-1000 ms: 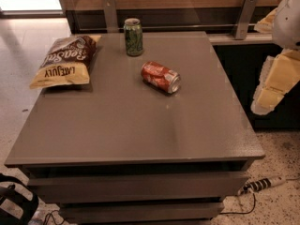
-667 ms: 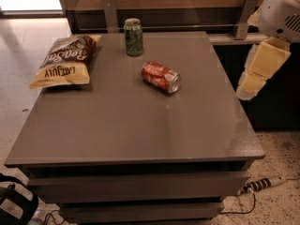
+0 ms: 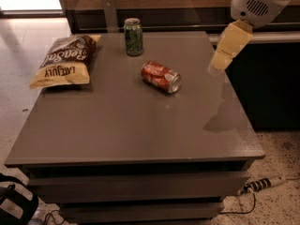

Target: Place coke can upright

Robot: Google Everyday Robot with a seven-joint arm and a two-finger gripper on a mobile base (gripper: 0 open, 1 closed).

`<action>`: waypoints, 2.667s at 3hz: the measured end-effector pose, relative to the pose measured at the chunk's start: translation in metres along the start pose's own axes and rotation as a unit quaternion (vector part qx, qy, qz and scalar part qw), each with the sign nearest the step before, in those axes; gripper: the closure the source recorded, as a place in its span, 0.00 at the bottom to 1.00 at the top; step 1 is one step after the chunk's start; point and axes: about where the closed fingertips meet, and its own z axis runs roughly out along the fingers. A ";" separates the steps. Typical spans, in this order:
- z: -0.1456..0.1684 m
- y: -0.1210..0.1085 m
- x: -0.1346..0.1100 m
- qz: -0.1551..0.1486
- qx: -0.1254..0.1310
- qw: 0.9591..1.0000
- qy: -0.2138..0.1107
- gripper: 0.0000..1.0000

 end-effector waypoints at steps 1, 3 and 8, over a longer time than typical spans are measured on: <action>0.019 -0.017 -0.022 0.011 -0.014 1.000 -0.021 0.00; 0.051 -0.035 -0.058 0.006 -0.046 0.998 -0.052 0.00; 0.119 -0.034 -0.093 0.062 -0.066 0.995 0.050 0.00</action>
Offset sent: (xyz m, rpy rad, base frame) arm 0.0764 0.0381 -0.0201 0.1520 0.0401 0.0261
